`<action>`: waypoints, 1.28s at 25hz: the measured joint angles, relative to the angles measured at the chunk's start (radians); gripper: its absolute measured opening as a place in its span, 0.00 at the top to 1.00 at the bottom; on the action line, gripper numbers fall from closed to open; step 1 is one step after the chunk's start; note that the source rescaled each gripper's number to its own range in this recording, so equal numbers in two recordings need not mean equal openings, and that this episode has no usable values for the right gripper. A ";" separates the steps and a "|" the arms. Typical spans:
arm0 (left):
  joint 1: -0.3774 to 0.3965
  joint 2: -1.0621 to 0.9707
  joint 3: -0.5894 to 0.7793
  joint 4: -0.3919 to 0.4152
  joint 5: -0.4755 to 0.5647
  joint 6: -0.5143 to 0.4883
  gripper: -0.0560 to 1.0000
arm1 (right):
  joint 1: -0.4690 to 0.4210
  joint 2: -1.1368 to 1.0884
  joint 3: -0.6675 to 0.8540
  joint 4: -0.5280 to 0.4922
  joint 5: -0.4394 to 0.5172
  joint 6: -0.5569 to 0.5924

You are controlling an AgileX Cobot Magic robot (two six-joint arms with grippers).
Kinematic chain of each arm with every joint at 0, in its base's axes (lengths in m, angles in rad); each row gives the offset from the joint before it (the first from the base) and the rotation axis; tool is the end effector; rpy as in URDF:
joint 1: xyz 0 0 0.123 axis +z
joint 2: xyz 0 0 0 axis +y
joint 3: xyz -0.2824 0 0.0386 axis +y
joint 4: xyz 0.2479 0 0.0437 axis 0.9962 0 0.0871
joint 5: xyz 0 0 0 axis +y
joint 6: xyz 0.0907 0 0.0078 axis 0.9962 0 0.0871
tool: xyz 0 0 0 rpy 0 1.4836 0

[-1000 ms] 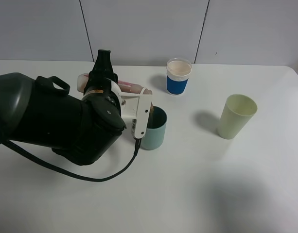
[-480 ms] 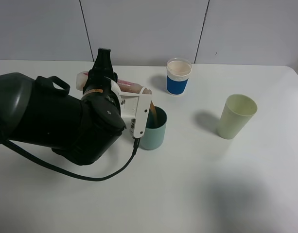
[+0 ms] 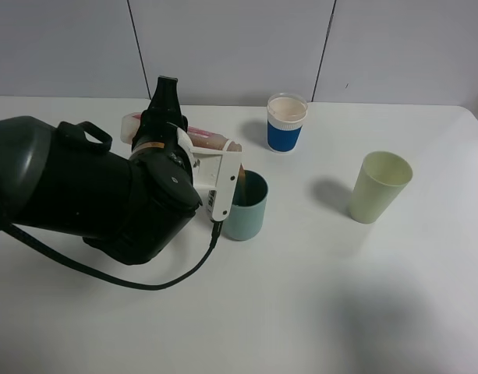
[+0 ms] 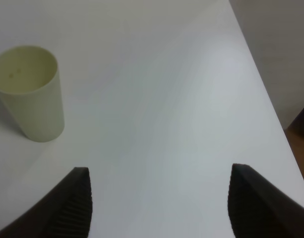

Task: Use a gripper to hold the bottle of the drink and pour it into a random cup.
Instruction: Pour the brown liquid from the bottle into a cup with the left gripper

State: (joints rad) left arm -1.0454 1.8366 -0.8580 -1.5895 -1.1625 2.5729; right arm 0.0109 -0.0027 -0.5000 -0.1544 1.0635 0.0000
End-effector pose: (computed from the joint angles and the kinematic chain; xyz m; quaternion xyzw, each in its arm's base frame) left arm 0.2265 -0.2243 0.1749 0.5754 0.5733 0.5090 0.2847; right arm -0.0058 -0.0123 0.2777 -0.0015 0.8507 -0.0742 0.5203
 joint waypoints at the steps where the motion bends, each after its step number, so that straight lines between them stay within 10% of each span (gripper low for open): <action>1: 0.000 0.000 0.000 0.000 0.000 0.000 0.95 | 0.000 0.000 0.000 0.000 0.000 0.000; 32: 0.000 0.000 0.000 0.014 -0.005 0.042 0.95 | 0.000 0.000 0.000 0.000 0.000 0.000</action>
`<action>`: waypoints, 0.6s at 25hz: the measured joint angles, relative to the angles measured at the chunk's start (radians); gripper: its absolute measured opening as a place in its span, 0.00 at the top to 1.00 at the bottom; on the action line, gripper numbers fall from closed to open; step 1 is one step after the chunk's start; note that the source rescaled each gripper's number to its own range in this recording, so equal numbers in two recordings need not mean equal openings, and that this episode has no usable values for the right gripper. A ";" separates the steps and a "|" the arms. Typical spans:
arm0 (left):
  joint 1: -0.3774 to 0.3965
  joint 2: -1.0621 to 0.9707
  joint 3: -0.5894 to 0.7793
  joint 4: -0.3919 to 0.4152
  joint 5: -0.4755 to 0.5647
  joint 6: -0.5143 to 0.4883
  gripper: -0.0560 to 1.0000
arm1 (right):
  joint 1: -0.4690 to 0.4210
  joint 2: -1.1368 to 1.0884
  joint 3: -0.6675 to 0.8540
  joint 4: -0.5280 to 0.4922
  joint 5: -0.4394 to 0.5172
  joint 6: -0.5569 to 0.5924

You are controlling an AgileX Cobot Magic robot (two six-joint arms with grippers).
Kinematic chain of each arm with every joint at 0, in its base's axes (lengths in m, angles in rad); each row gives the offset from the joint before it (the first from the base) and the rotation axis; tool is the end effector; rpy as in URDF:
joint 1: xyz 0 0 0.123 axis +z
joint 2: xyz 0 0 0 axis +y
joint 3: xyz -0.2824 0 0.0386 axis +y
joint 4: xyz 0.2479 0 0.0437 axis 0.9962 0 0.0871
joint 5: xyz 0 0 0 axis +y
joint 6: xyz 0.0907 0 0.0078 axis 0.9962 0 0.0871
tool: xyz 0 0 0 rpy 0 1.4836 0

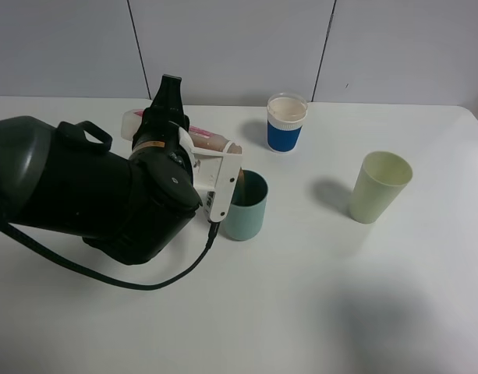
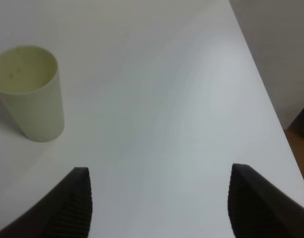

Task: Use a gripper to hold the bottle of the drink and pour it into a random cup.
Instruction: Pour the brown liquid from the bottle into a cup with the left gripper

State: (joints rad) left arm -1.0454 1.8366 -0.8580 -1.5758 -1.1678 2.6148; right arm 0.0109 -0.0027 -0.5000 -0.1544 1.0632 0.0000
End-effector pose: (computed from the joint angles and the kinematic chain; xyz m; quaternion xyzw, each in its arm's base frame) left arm 0.2270 -0.2247 0.1759 0.5874 0.5558 0.5189 0.2771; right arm -0.0058 -0.0123 0.2777 -0.0015 0.8506 -0.0742 0.5205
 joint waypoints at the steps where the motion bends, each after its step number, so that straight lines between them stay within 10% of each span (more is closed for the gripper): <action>1: 0.000 0.000 0.000 0.000 0.000 0.000 0.95 | 0.000 0.000 0.000 0.000 0.000 0.000; 15: 0.000 0.000 0.000 0.000 0.000 0.003 0.95 | 0.000 0.000 0.000 -0.001 0.000 0.000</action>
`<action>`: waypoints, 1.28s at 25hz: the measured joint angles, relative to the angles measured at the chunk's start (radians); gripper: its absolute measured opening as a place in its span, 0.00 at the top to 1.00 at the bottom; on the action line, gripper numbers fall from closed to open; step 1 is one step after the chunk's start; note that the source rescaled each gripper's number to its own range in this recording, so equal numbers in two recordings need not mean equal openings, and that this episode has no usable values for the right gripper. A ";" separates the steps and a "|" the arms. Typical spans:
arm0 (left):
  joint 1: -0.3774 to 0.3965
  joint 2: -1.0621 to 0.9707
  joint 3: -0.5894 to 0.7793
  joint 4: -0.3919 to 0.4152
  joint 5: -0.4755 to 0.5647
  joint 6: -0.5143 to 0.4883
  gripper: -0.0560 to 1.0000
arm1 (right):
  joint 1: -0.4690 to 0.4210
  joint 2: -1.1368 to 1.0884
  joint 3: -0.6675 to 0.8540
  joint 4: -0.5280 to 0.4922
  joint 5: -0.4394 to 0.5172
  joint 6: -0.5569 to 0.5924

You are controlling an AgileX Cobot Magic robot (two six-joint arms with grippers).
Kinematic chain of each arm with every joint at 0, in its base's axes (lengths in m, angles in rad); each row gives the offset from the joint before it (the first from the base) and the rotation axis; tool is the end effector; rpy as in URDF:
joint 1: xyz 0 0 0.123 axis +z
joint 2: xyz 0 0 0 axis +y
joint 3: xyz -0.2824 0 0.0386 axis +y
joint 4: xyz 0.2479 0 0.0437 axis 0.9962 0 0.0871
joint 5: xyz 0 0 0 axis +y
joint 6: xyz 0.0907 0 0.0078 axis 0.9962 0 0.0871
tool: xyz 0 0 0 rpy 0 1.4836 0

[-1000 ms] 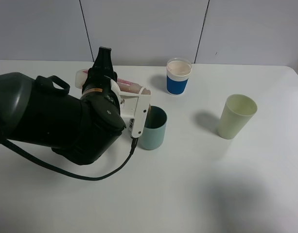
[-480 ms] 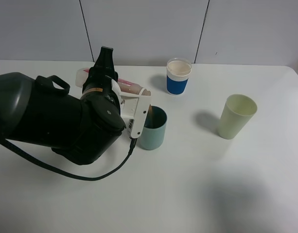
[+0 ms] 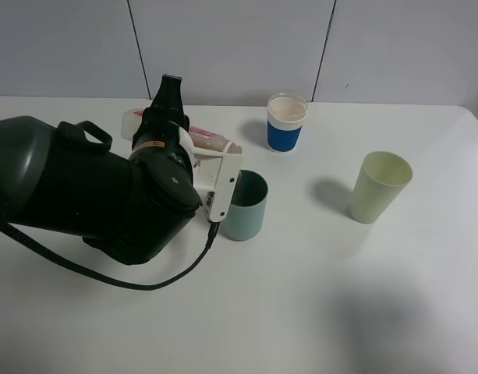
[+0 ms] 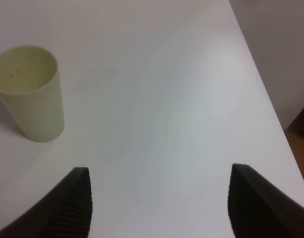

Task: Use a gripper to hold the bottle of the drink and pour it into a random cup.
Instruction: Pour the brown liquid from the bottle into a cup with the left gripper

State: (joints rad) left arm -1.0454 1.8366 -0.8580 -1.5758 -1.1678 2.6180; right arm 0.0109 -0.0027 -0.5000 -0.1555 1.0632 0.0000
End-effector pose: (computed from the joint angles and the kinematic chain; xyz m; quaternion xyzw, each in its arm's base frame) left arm 0.2270 -0.2247 0.1759 0.5883 0.5549 0.5193 0.2762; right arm -0.0058 -0.0124 0.2778 -0.0014 0.8506 -0.0748 0.5205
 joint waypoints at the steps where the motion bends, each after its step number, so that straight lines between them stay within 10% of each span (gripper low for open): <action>1: 0.000 0.000 0.000 0.000 0.000 0.000 0.95 | 0.000 0.000 0.000 0.000 0.000 0.000; 32: 0.000 0.000 0.000 0.039 -0.037 0.038 0.95 | 0.000 0.000 0.000 -0.002 0.000 0.000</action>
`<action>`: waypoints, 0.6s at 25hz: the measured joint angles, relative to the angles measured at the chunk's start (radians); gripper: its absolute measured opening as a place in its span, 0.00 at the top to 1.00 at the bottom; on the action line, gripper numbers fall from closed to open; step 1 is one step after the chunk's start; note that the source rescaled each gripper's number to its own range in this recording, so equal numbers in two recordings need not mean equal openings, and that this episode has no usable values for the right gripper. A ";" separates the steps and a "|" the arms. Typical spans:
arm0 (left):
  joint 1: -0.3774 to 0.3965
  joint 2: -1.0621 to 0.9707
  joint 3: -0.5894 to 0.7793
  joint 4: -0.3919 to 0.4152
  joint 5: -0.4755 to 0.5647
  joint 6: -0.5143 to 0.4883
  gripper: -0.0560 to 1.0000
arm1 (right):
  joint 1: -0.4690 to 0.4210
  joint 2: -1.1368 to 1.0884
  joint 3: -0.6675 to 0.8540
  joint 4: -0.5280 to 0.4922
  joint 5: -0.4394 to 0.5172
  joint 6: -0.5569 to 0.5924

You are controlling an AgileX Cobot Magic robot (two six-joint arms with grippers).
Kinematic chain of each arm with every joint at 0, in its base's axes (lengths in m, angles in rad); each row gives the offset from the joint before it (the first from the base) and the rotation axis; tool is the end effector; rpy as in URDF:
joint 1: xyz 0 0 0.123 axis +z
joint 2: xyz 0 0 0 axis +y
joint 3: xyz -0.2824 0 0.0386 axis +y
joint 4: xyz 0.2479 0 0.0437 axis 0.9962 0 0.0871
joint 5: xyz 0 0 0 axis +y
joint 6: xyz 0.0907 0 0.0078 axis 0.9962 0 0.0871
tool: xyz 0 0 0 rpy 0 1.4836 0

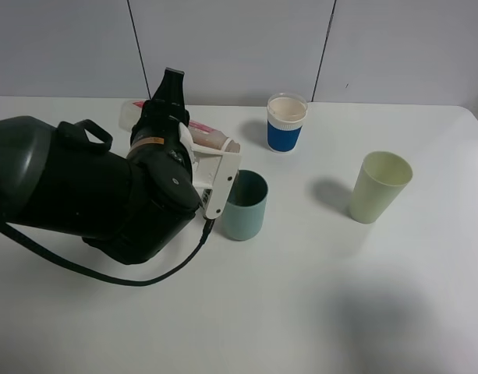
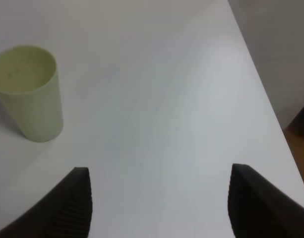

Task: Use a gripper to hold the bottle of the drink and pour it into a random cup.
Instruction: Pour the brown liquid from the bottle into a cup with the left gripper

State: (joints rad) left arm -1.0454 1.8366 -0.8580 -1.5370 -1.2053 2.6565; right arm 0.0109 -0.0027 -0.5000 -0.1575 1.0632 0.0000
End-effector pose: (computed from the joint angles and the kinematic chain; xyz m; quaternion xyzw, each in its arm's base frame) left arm 0.2284 -0.2246 0.1804 0.5918 0.5281 0.5446 0.2726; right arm -0.0058 -0.0126 0.2778 -0.0014 0.8505 -0.0758 0.5204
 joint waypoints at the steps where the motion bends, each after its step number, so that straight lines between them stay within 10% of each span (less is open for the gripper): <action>1: 0.000 0.000 0.000 0.005 0.000 0.002 0.95 | 0.000 0.000 0.000 0.000 0.000 0.000; 15: 0.000 0.000 0.000 0.036 0.000 0.031 0.95 | 0.000 0.000 0.000 -0.011 -0.001 0.000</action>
State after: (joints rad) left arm -1.0454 1.8366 -0.8580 -1.5009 -1.2053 2.6874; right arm 0.0109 -0.0027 -0.5000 -0.1684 1.0622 0.0000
